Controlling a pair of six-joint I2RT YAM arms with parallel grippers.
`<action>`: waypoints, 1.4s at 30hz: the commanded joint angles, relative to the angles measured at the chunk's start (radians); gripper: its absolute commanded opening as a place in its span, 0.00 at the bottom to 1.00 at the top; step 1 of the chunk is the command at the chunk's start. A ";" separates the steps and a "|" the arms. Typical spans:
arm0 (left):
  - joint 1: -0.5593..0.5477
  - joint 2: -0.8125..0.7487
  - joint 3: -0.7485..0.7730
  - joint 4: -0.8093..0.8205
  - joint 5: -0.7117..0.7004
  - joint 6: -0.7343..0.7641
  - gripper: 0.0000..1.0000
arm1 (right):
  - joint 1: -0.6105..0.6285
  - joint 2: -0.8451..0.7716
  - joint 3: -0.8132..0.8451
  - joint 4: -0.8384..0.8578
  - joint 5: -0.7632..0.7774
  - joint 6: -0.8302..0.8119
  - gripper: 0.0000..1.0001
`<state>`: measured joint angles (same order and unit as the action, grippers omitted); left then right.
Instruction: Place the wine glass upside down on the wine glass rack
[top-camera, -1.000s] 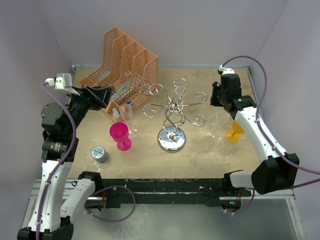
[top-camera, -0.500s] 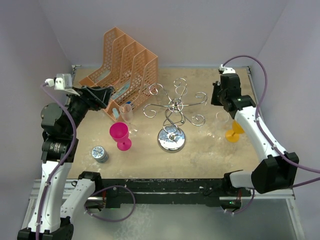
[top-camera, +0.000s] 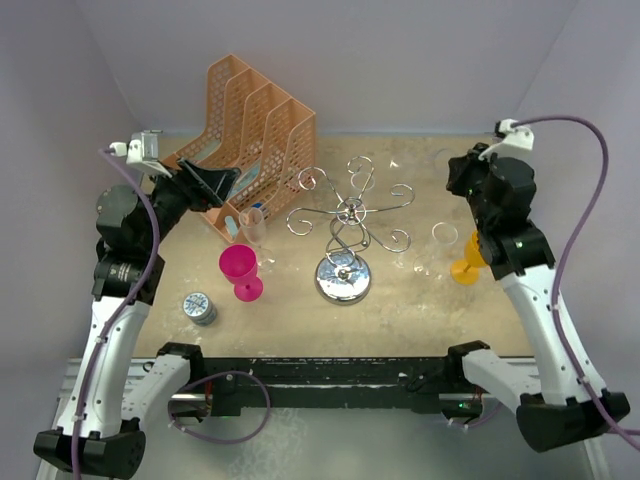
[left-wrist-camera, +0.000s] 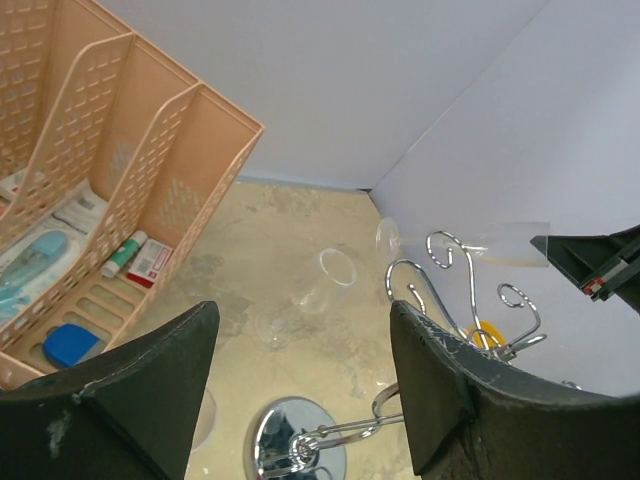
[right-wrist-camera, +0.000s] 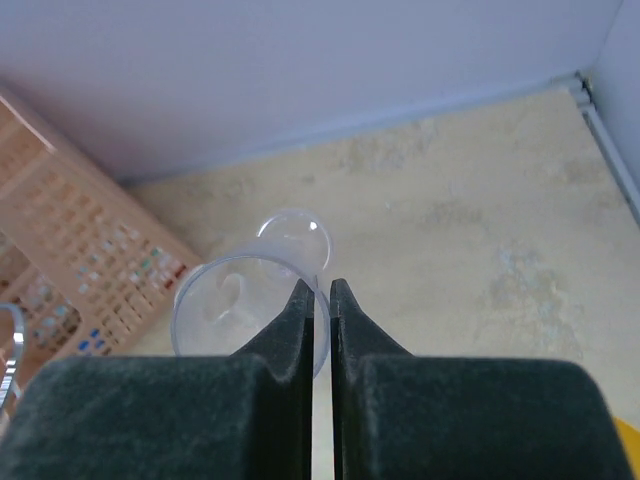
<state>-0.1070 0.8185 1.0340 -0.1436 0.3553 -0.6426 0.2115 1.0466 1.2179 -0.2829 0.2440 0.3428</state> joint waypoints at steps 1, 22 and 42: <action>-0.004 0.017 0.023 0.126 0.071 -0.078 0.67 | 0.006 -0.131 -0.087 0.319 0.006 0.051 0.00; -0.314 0.421 0.202 0.533 -0.038 -0.514 0.64 | 0.005 -0.307 -0.304 1.016 -0.400 0.223 0.00; -0.604 0.498 0.179 0.796 -0.431 -0.677 0.63 | 0.006 -0.199 -0.291 1.131 -0.551 0.326 0.00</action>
<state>-0.6758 1.2991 1.1957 0.5697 0.0494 -1.3033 0.2157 0.8520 0.9073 0.7658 -0.2554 0.6418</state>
